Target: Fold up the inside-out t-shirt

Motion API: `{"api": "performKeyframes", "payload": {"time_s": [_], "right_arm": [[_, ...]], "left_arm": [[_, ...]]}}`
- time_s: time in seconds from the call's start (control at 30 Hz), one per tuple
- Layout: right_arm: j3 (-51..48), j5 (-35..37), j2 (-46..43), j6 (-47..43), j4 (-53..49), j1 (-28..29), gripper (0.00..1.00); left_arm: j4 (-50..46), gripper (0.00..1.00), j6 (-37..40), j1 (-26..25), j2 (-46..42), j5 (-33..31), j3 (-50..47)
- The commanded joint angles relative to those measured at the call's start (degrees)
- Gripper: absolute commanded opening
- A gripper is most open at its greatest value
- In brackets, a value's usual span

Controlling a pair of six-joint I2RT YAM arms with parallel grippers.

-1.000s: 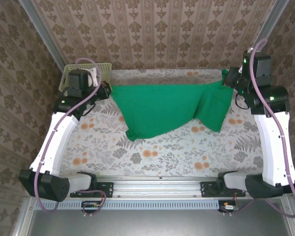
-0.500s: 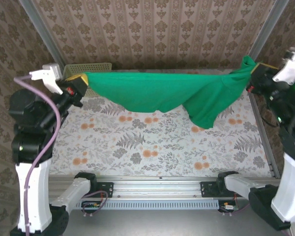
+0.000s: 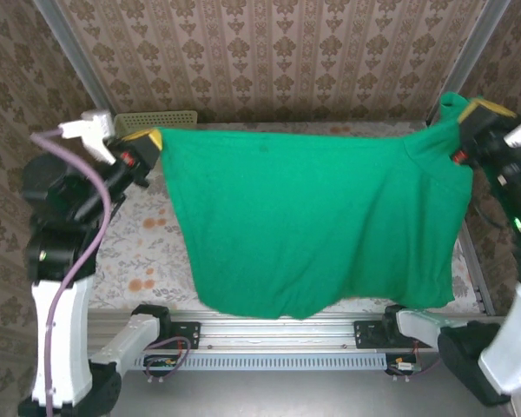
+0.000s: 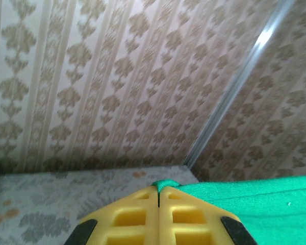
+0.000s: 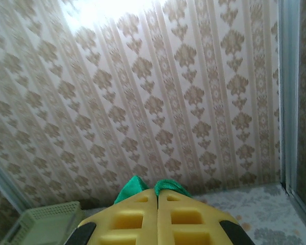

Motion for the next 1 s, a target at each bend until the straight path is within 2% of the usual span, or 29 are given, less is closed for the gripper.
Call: {"api": "performKeyframes", "payload": {"time_s": [0.0,0.13,0.27,0.37,0.43,0.53,0.7,0.77,0.83,0.93,0.97], "right_arm": [[-3.46,3.56,9.69,-2.82,3.50,-0.15,0.00],[-11.74,0.62,17.45,-3.71,9.97,0.00,0.00],[-22.23,-2.23,25.13,-4.54,19.13,1.31,0.00],[-23.17,-2.74,35.00,-4.81,22.00,2.20,0.00],[-19.62,-2.48,42.87,-5.05,21.76,2.71,0.00],[-7.92,-1.76,56.39,-5.18,17.78,3.07,0.00],[22.87,-0.77,77.90,-5.41,7.15,3.18,0.02],[30.90,-0.91,82.89,-5.83,6.12,3.17,0.09],[30.51,-1.32,83.30,-6.18,9.50,3.12,0.24],[27.61,-1.14,80.58,-6.73,13.78,3.01,0.36],[27.46,-0.43,79.53,-6.88,14.01,2.92,0.44]], "left_arm": [[-2.40,0.00,-0.64,-0.03,7.30,-5.44,-3.01],[-0.53,0.00,0.00,-0.78,15.25,-9.51,-8.38],[5.42,0.00,-1.20,-1.01,25.63,-10.52,-13.66],[8.16,0.00,-1.76,-1.02,35.52,-10.66,-12.91],[8.42,0.00,-1.67,-1.05,42.27,-11.35,-10.06],[7.17,0.00,-1.16,-1.14,52.32,-13.19,-3.56],[3.98,0.03,-0.28,-1.40,64.68,-18.00,8.60],[1.81,0.06,0.23,-1.42,68.06,-19.75,13.84],[-0.22,0.09,0.70,-1.44,70.59,-21.98,18.62],[-3.58,0.17,1.61,-1.41,73.00,-24.41,26.42],[-5.02,0.22,1.90,-1.36,73.45,-24.71,29.12]]}}
